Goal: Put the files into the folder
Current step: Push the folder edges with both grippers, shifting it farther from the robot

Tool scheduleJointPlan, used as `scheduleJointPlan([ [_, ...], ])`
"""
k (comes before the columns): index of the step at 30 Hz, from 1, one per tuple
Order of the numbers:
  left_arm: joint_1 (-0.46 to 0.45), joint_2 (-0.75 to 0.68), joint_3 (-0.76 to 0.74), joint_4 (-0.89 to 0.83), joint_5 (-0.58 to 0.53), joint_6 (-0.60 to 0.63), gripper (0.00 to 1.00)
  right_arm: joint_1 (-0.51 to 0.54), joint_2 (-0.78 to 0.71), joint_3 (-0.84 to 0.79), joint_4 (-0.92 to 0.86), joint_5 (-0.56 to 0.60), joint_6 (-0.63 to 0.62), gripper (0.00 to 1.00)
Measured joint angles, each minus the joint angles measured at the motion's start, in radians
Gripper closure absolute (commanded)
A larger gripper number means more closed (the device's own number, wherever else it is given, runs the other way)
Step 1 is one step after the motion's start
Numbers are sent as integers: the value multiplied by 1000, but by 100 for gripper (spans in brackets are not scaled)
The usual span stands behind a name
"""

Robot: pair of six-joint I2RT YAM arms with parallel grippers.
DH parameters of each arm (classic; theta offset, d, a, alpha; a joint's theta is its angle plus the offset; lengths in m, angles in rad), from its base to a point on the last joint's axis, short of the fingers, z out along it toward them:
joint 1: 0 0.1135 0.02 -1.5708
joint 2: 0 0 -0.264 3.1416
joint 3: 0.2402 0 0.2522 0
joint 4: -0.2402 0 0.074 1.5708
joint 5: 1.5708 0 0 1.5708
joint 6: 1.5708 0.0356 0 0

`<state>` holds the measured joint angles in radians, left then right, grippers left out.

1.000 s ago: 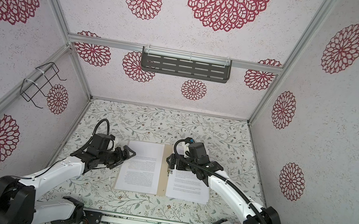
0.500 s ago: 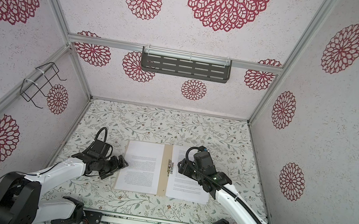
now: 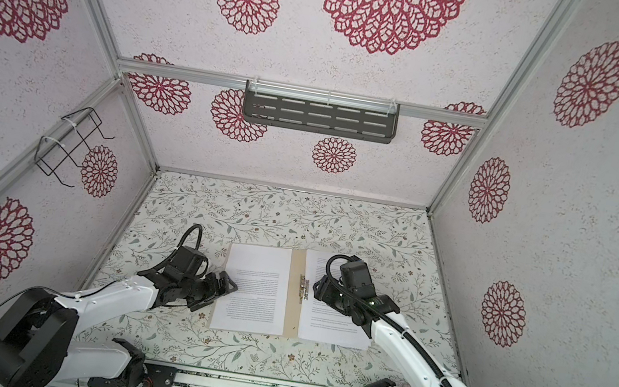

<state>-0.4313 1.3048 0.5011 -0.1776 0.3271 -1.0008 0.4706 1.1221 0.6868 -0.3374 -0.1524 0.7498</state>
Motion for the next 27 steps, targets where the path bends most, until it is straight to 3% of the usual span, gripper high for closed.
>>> scheduleJointPlan([
  [10,-190,116,60,127,-21,-87,3,-66,84,72,-3,-27,-32,51],
  [13,-206,109,76,74,-45,-76,3,-66,82,71,-5,-22,-2,60],
  [19,-207,33,149,-109,-113,2,3,-80,38,27,1,-3,93,66],
  [27,-211,55,253,-116,-72,100,3,-95,63,16,68,-18,200,75],
])
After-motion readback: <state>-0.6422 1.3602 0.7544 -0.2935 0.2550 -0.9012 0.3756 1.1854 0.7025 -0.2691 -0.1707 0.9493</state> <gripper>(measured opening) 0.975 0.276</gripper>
